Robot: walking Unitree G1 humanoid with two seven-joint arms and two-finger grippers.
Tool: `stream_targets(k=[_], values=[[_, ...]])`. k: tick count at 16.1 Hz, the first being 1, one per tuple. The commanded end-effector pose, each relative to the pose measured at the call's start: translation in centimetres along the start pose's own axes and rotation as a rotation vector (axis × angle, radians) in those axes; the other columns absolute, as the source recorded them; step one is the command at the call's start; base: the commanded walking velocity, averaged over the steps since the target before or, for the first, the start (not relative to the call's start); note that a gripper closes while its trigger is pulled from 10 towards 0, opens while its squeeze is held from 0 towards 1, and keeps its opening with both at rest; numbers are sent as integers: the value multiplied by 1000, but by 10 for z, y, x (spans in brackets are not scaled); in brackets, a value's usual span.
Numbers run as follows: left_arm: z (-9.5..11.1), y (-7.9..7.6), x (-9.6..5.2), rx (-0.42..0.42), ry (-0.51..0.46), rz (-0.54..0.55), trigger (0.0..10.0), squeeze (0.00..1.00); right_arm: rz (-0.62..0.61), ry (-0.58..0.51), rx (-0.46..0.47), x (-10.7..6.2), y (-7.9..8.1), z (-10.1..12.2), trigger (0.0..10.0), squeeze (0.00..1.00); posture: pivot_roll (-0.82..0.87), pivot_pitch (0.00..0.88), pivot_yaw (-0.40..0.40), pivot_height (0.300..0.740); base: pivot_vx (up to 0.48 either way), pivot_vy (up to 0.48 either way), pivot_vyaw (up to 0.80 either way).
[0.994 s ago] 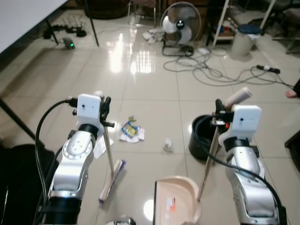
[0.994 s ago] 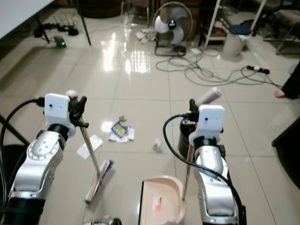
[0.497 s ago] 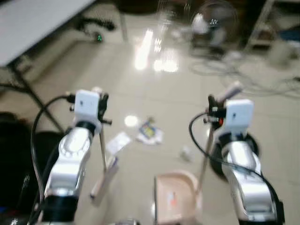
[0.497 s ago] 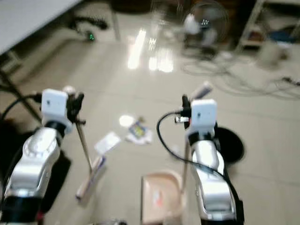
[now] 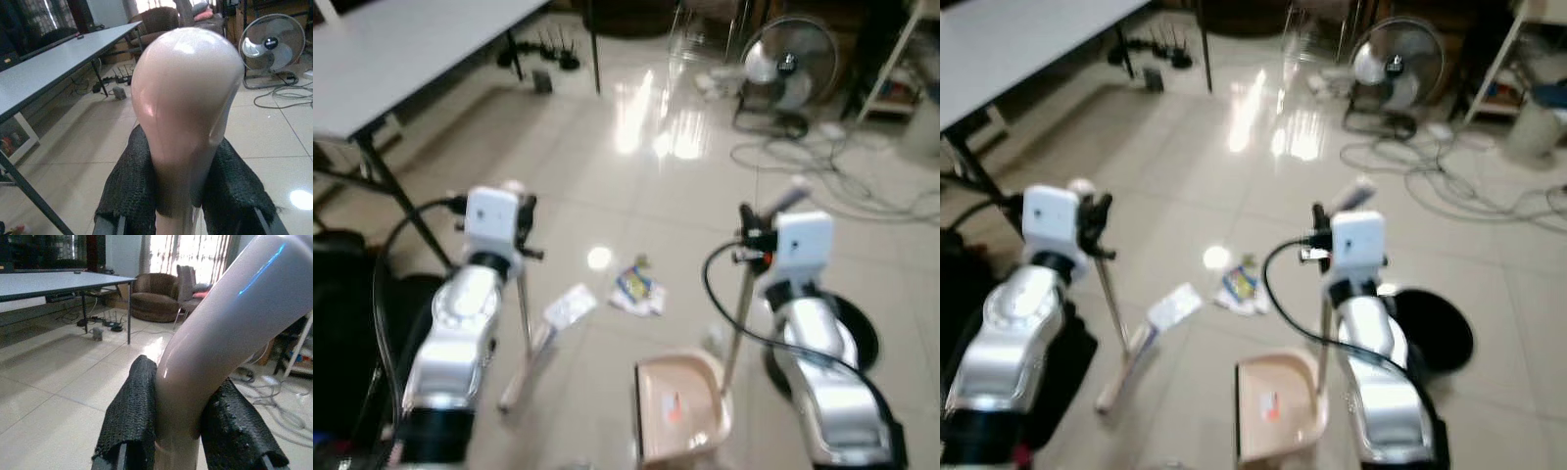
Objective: Sweep floor
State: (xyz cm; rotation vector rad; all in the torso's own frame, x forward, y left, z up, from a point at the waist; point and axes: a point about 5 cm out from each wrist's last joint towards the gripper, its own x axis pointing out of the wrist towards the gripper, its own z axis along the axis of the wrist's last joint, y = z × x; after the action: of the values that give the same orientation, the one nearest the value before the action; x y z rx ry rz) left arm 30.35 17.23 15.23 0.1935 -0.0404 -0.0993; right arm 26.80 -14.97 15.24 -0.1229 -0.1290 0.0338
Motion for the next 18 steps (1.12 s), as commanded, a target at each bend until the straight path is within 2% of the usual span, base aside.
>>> stream_targets(k=[1, 2, 9, 13, 16, 18], values=[[11, 7, 1, 21, -46, 14, 10000, 0, 3, -49, 6, 4, 2, 11, 10000, 0, 9, 69, 29, 740, 307, 0, 800], [10, 7, 0, 21, -45, 12, 10000, 0, -28, -50, 66, 4, -1, 10, 10000, 0, 11, 68, 24, 740, 307, 0, 0], [6, 2, -6, 12, -33, -3, 10000, 0, -5, -68, 50, 6, -1, 12, 10000, 0, 12, 55, 18, 740, 309, 0, 0], [8, -3, -3, 11, -39, -19, 10000, 0, 0, -75, 54, 6, -1, 13, 10000, 0, 3, 51, 27, 740, 360, 0, 0], [11, -4, 1, 5, -48, -24, 10000, 0, 23, -73, 15, 6, 1, 13, 10000, 0, 7, 58, 28, 740, 410, 0, 0], [11, -3, 2, 4, -49, -23, 10000, 0, 10, -74, 21, 7, 2, 12, 10000, 0, 6, 60, 31, 740, 422, 0, 800]])
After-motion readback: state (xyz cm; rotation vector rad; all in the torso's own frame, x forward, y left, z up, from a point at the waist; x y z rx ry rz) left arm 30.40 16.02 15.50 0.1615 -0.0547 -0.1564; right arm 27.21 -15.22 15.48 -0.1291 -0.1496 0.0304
